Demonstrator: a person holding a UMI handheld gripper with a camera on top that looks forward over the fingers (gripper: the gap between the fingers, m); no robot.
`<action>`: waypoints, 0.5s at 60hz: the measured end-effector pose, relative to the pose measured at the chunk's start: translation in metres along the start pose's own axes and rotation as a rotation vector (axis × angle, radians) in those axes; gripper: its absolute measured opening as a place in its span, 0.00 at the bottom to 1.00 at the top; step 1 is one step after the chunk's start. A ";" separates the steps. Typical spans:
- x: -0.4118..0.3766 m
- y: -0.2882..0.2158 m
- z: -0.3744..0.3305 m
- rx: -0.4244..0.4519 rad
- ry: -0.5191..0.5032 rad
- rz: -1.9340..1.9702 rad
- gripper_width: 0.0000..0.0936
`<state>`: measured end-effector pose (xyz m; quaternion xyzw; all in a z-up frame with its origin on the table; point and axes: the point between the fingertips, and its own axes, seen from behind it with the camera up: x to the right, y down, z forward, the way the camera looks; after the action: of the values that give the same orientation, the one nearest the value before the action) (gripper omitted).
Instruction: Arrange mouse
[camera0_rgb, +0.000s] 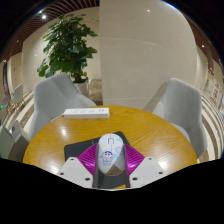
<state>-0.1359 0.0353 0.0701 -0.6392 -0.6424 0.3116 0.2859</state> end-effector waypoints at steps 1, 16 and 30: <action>-0.005 0.006 0.005 -0.007 0.001 0.002 0.39; -0.043 0.059 0.064 -0.083 0.064 -0.018 0.45; -0.042 0.061 0.057 -0.097 0.080 -0.026 0.90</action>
<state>-0.1396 -0.0095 -0.0117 -0.6559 -0.6530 0.2507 0.2839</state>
